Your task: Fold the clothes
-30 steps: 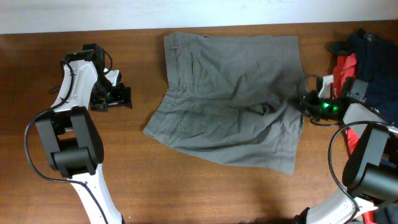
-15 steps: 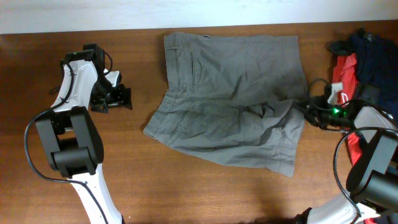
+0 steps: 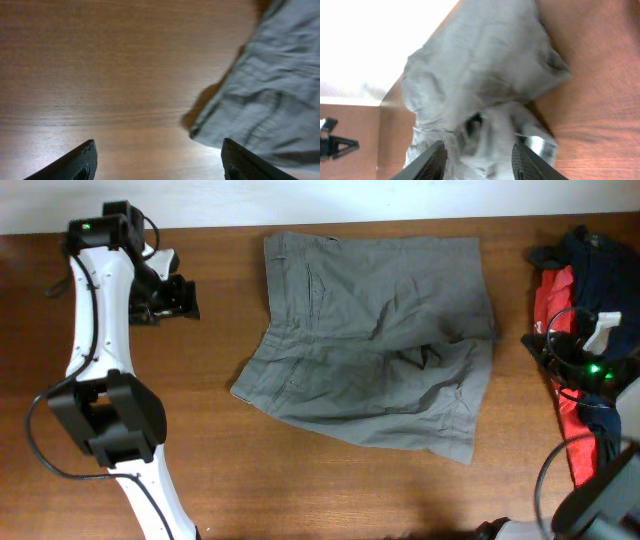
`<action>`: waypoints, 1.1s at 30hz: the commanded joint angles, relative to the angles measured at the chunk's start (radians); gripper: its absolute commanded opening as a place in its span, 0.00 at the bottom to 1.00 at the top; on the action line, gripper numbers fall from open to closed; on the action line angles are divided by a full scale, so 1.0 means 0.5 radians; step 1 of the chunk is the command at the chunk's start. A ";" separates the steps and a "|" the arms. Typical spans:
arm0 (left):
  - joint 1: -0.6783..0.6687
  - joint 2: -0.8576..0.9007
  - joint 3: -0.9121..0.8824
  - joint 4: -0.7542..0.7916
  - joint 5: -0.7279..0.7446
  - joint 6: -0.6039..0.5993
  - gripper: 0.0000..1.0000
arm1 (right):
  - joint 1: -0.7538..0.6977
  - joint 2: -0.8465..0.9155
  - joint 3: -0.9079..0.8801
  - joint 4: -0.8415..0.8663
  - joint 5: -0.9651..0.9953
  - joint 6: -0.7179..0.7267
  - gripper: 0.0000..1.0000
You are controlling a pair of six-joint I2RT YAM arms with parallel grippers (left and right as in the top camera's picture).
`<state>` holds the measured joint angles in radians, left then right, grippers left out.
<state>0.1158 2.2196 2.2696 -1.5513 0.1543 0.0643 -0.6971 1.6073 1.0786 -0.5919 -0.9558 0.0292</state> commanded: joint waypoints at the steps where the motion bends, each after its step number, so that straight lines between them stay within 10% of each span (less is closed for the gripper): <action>1: 0.014 -0.204 0.096 -0.071 0.148 0.039 0.80 | 0.025 -0.249 0.005 -0.005 -0.124 -0.082 0.49; 9: -0.094 -0.249 -0.137 -0.173 0.246 0.021 0.84 | 0.096 -0.631 0.005 0.006 -0.114 -0.060 0.56; 28: -0.175 -0.249 -1.726 0.850 0.449 -0.129 0.85 | 0.259 -0.672 0.005 0.000 -0.016 -0.027 0.59; 33: -0.178 -0.249 -1.754 1.037 0.446 -0.137 0.53 | 0.259 -0.672 0.005 -0.008 -0.016 -0.027 0.58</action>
<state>0.0284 2.0842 1.4109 -1.0683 0.3695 -0.0101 -0.5758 1.2785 1.0786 -0.5968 -0.9684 0.0181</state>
